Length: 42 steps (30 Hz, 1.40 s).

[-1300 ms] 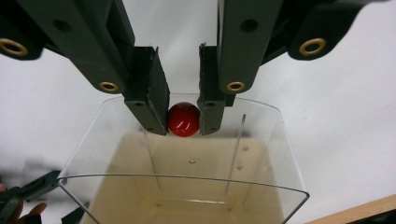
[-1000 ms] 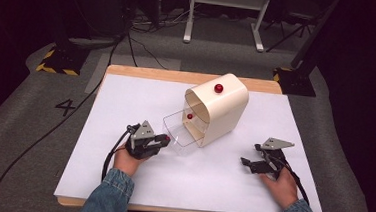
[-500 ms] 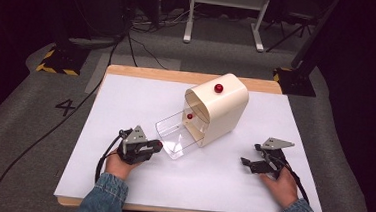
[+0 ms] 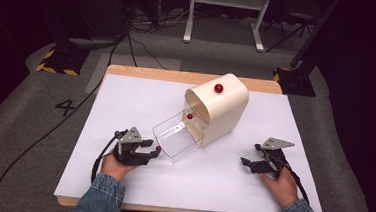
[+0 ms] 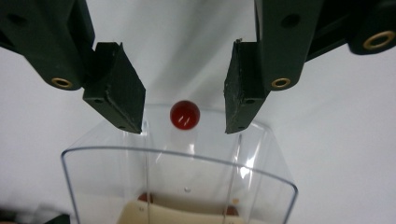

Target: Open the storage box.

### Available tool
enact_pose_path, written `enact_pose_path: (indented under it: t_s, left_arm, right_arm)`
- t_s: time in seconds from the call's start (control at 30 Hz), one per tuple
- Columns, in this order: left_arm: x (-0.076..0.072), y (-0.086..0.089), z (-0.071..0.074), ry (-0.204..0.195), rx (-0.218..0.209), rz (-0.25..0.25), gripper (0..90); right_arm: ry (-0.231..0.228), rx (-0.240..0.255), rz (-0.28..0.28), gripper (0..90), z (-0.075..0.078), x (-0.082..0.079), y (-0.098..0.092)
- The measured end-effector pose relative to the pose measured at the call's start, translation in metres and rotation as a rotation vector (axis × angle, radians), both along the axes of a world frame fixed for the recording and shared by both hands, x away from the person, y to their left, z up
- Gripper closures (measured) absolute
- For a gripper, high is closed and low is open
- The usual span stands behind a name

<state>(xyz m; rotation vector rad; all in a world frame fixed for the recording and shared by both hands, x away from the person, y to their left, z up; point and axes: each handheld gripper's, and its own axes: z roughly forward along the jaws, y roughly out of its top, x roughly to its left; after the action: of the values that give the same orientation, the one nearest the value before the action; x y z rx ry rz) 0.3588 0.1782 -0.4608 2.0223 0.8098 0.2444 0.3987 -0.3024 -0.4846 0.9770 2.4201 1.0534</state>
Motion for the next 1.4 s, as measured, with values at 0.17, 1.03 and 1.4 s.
enact_pose_path:
  t_s: [0.17, 1.03, 1.4]
  left_arm:
    - [0.0, 0.001, 0.022, -0.033, -0.041, 0.019, 47.7]
    - [0.052, -0.062, 0.065, -0.084, -0.11, -0.08, 49.9]
    - [0.07, -0.081, 0.058, -0.083, -0.106, -0.123, 66.0]
  right_arm:
    - [-0.001, 0.0, 0.0, 15.7, 0.0, 0.0, 0.0]
    - [-0.007, -0.007, -0.002, 15.3, 0.0, -0.001, 0.0]
    - [-0.021, -0.013, -0.004, 15.2, 0.0, -0.002, 0.001]
